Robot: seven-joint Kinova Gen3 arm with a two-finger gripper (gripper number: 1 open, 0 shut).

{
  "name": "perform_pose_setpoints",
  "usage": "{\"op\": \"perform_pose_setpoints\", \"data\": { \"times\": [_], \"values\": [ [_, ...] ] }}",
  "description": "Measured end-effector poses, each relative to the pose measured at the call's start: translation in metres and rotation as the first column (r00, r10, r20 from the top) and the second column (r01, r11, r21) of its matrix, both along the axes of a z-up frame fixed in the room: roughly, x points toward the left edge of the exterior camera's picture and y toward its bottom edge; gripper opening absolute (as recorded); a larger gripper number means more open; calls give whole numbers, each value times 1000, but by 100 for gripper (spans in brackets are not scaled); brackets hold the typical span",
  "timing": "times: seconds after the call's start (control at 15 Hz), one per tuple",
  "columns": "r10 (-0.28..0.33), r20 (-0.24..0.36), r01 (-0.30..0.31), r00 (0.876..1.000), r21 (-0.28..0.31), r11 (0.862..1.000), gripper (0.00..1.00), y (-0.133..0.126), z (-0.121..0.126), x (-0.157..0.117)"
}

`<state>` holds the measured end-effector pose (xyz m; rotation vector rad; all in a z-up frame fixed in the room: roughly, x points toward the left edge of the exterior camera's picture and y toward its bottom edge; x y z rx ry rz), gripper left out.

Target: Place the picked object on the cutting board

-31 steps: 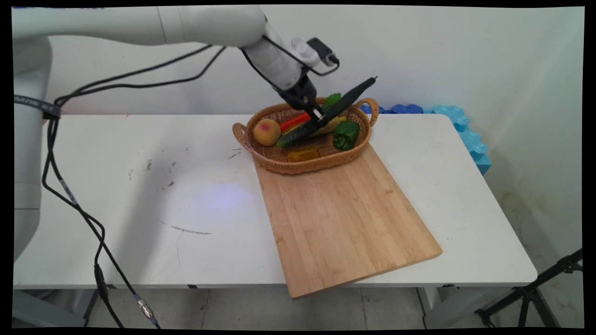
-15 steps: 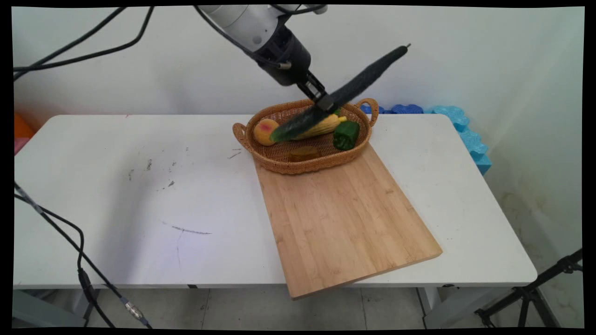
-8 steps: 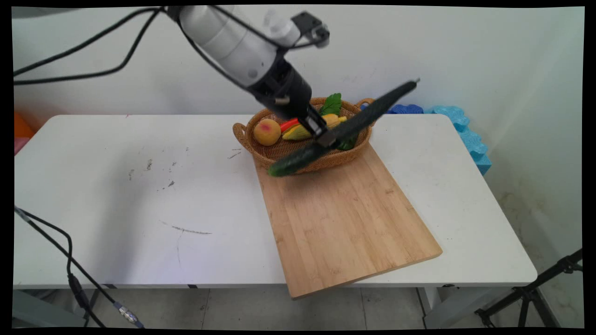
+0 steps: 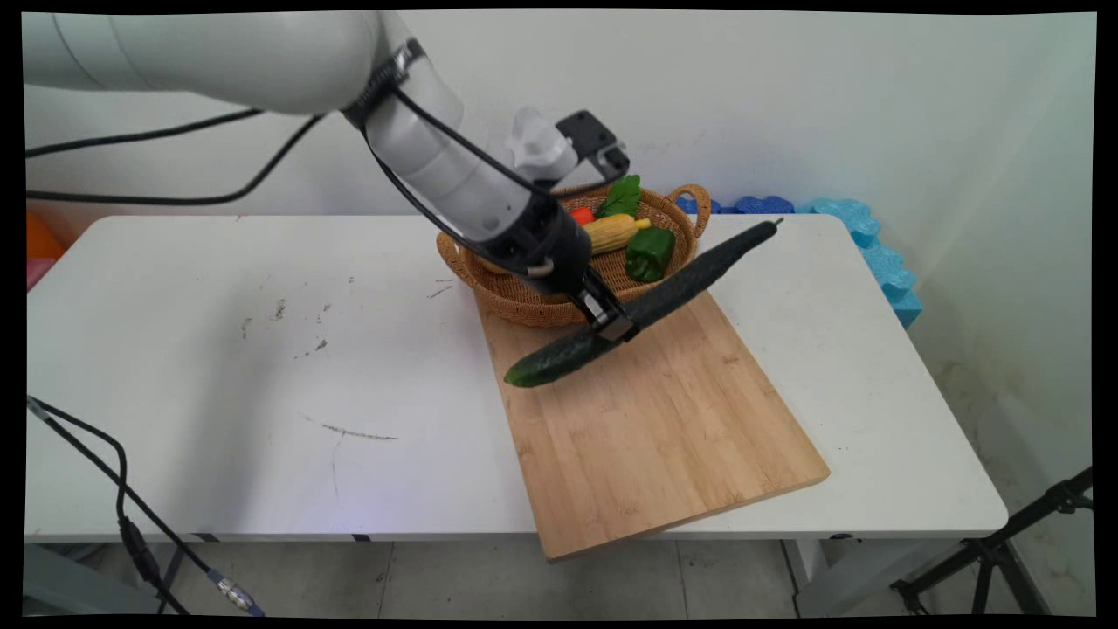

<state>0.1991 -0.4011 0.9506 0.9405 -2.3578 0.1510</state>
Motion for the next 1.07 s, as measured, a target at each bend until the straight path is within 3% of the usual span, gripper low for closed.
{"op": "perform_pose_setpoints", "data": {
  "times": [1.07],
  "values": [
    [-1, 100, 3, 995, -23, 1000, 0, -27, -72, -13]
  ]
}}
